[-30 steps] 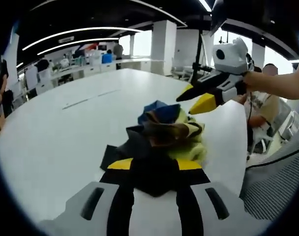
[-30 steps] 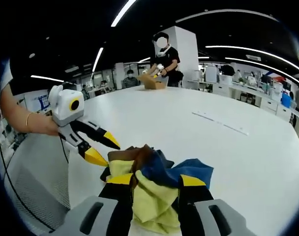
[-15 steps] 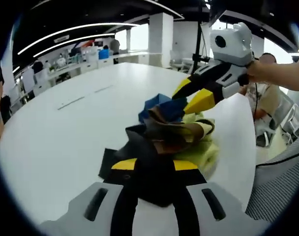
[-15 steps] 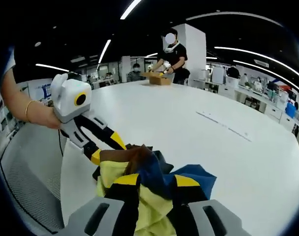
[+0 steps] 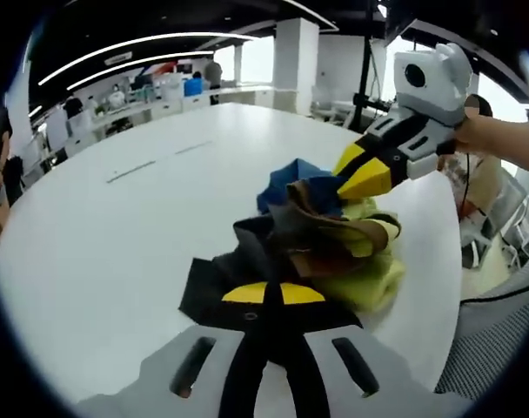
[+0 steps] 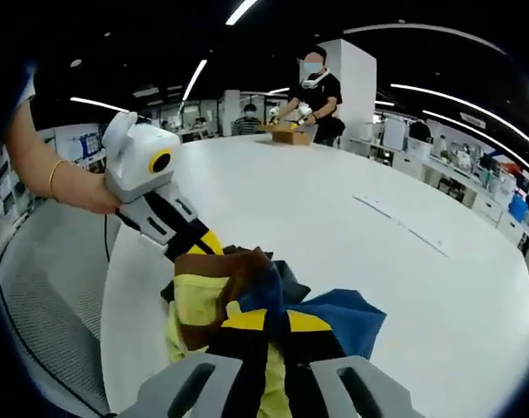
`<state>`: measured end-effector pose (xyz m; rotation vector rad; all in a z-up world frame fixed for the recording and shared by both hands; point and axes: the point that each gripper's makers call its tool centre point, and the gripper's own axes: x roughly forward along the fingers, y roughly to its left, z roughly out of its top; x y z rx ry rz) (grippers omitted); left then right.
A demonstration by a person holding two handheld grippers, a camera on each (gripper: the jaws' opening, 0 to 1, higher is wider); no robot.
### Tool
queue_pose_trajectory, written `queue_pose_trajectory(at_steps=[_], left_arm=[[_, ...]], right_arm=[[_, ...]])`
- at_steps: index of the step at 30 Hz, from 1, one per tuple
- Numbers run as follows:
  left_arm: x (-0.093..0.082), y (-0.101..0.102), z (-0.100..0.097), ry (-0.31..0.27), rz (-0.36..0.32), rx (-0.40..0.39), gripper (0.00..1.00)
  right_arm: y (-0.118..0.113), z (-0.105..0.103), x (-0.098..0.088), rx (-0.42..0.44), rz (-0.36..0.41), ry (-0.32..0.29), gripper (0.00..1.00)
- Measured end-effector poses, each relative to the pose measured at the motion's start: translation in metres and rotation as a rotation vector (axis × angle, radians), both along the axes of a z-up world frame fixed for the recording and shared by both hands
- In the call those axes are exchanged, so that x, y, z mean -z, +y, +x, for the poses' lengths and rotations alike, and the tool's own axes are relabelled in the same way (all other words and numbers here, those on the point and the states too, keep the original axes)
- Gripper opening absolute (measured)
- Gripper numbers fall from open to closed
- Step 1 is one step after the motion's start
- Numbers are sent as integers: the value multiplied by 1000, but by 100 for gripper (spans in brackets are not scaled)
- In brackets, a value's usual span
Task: Fold the garment on the visible template until the final outline fits inside the template.
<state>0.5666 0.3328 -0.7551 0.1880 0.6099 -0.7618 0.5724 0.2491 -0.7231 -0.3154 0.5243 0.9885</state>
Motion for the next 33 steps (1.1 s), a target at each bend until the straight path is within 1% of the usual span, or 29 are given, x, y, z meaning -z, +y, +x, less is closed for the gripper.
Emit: queue_pose_trajectory(at_steps=[4,9,16,19,25,30,33], left_arm=[[-10,5,1,-13,-27,-25,0],[-25,13,2,-48,-38,-43,0],[-49,27,3,-89,-64,-72,0],[-57,34,4,-103,-69,-82,0],[-65,45,4,-122,-61,-103,0],[-68,61,3,-132,-42,-135,0],[-68,71,2,-133,-34,-154,0]], right_arm=[[-2,1,-4,4,6,-11,0],[-5,1,-12,7,15,-38,0],[-15,6,-39,61,90,-71,0],[-21,7,-46,80,103,-79,0],[-35,9,-53,122,102,-92,0],[-52,13,-58,195,120,-82,0],[-59,15,-60,223,132,-84,0]])
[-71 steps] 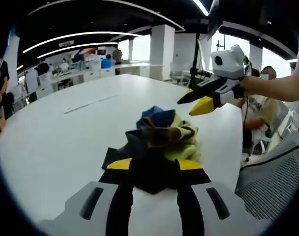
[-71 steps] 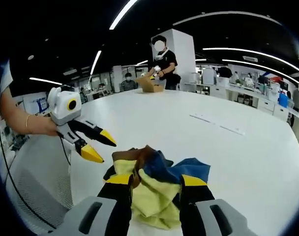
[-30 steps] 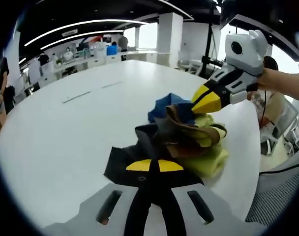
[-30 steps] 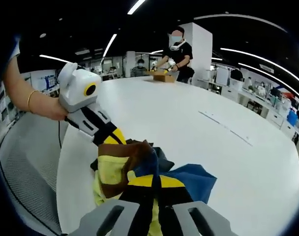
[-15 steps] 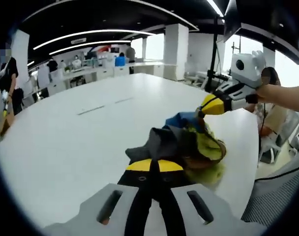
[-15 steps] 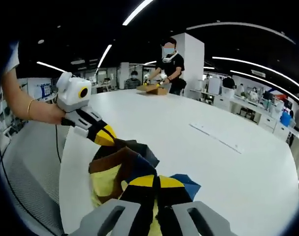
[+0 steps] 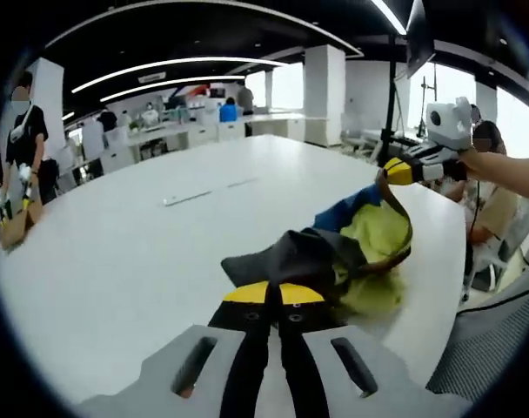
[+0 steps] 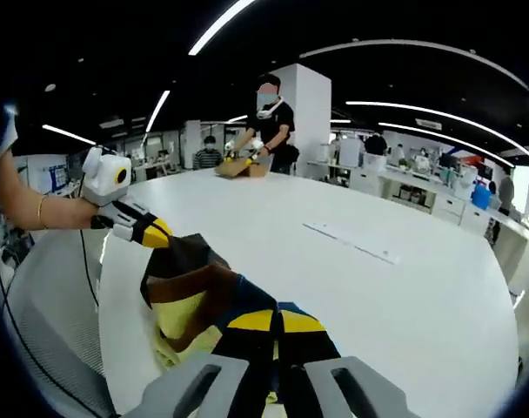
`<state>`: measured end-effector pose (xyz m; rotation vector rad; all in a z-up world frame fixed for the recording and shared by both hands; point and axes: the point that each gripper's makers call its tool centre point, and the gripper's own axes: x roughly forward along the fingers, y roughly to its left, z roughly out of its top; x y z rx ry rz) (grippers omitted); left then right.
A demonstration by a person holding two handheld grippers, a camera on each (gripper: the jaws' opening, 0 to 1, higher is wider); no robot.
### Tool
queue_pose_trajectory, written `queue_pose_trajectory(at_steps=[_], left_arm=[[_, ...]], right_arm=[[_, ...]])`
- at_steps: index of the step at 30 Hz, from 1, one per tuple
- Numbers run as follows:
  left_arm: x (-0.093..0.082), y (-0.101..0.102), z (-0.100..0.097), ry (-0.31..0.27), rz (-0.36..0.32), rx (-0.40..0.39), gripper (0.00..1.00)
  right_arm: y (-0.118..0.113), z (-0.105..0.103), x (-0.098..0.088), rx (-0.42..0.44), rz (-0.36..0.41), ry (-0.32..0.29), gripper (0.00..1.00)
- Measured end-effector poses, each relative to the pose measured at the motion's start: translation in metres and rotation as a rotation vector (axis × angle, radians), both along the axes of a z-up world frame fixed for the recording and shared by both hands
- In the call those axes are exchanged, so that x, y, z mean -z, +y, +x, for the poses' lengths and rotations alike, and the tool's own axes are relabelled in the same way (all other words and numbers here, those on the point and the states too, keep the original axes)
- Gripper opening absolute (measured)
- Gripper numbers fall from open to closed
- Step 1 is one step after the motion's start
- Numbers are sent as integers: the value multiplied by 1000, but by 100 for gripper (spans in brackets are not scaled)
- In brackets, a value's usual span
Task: Fold the garment on the visible template until the final outline fits inside the template.
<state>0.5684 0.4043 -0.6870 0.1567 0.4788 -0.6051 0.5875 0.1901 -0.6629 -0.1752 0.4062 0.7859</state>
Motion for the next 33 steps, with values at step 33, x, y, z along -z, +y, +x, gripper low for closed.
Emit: queue_pose_trajectory(at_steps=[33], left_arm=[[61,79,-49,162,137,-114,0]], right_arm=[[-42,-3,58,169,1,173,0]])
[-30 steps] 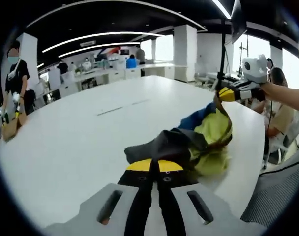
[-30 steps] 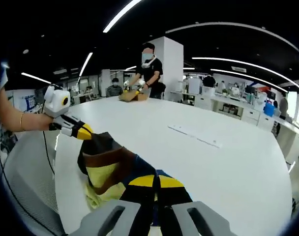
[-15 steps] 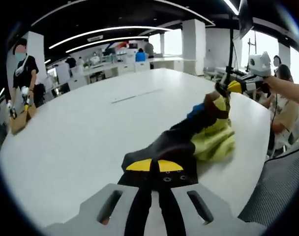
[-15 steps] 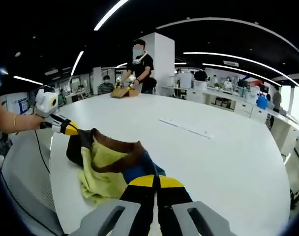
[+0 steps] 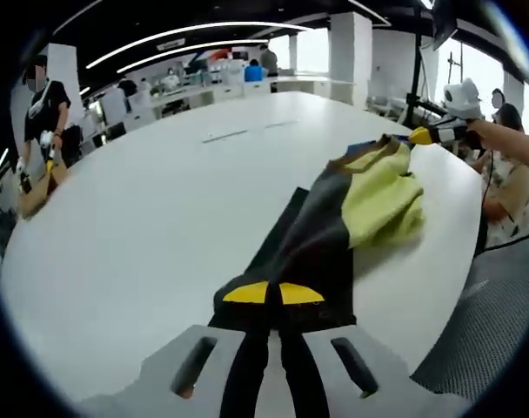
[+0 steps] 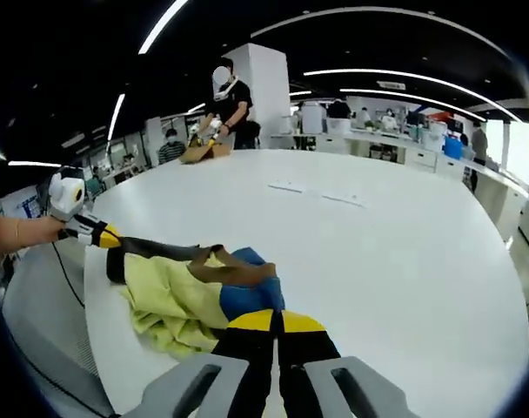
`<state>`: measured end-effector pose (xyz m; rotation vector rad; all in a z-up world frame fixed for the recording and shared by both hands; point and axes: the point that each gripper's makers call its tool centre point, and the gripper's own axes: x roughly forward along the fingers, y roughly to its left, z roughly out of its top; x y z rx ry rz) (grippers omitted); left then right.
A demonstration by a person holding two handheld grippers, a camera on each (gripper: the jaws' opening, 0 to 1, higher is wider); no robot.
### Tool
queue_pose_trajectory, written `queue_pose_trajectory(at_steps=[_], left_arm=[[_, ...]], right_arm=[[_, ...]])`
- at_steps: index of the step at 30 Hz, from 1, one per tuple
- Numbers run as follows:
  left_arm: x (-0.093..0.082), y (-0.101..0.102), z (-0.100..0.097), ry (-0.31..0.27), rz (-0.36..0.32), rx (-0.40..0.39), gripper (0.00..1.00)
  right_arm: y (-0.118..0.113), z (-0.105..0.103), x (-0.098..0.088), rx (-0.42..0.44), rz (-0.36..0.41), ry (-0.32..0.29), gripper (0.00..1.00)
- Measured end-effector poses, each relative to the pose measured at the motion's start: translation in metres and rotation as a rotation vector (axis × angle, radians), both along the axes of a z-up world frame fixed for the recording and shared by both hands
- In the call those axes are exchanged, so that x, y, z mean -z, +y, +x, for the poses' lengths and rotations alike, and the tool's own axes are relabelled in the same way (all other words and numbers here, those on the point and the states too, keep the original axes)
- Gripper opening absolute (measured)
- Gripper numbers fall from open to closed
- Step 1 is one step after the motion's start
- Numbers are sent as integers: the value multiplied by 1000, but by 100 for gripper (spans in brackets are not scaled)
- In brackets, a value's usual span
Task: Fold the garment on the visible template until the final outline fits inside the template.
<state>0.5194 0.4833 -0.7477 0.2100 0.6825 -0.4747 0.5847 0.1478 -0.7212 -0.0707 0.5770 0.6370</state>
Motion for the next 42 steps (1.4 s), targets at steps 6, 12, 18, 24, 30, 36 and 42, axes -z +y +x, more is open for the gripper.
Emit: queue_pose_trajectory(at_steps=[6,12,18,24,30,36,42], left_arm=[[5,-1,-4,26,17,17,0],[-6,-3,1,-7,-17,23,4],[-30,-8,10,-52,-68,43,13],[-46,-24,31,-93,-68,97,15],[-44,-40,51,-88,-52,128,13],[-32,-58,69,-63,-35,178,12],[-17,-77,85,7,-113,183,13]], right_arm=[[0,0,4,15,7,17,0],[2,-2,3,-5,-3,9,0],[2,-2,-1,1,21,11,1],[5,-1,-5,-5,50,9,5],[7,-1,-6,-20,55,16,8],[7,-1,-5,-31,61,23,10],[8,-1,-2,-51,59,31,11]])
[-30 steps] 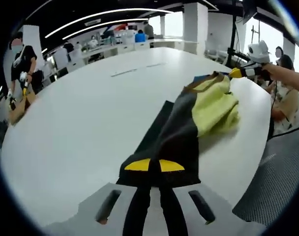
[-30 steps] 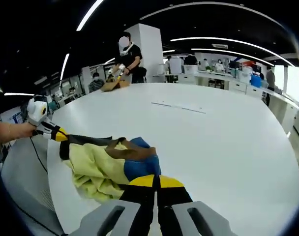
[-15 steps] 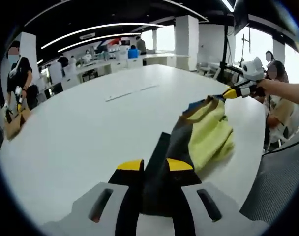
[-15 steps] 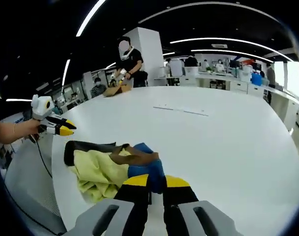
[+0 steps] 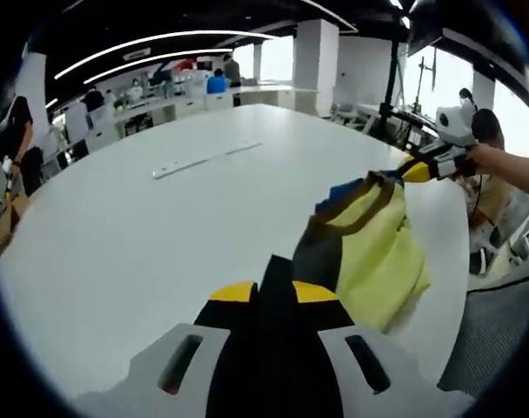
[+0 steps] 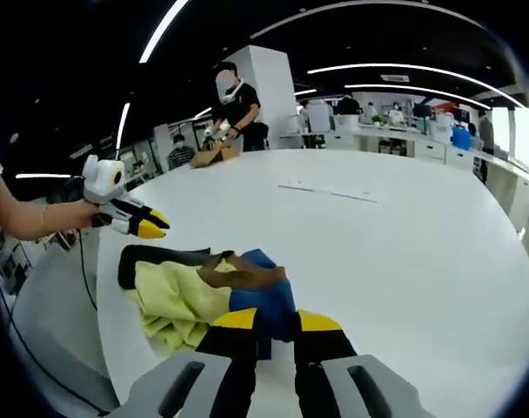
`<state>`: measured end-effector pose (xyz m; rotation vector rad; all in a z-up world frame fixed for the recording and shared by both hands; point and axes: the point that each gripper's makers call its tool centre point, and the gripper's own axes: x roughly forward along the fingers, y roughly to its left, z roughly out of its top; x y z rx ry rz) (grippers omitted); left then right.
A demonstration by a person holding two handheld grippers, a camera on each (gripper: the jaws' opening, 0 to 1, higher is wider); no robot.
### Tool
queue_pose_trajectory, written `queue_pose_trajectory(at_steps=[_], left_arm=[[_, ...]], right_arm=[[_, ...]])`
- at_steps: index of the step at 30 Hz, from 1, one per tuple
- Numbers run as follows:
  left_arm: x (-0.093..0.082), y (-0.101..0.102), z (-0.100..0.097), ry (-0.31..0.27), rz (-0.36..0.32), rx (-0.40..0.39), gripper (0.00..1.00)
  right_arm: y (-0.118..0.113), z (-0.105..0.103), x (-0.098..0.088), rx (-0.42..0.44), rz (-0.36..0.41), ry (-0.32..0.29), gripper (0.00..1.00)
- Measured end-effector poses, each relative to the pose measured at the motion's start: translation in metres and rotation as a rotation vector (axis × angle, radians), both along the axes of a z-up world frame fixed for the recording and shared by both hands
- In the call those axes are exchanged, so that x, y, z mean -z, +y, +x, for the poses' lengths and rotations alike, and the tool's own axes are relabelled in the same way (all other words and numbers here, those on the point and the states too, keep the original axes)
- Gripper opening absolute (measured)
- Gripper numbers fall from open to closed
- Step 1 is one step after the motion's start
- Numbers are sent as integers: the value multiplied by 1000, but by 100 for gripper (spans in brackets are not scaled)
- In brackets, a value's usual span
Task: Fold the garment on the visible template until the final outline fits inside the template.
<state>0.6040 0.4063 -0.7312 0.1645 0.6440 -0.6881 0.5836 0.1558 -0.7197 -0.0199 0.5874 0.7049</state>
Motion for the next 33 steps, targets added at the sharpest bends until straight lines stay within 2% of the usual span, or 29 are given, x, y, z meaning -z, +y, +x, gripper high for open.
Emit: queue_pose_trajectory(at_steps=[5,13,25,33], left_arm=[[11,-13,8,39,-20,20,15],[31,-28,12,91,-14,62,15],[50,-40,9,124,19,97,12],[52,-41,11,126,22,64,10]], right_arm=[[1,1,3,-11,5,6,10],[2,5,6,-10,12,15,9],[4,5,8,-16,19,19,8],[5,4,9,-11,23,28,2]])
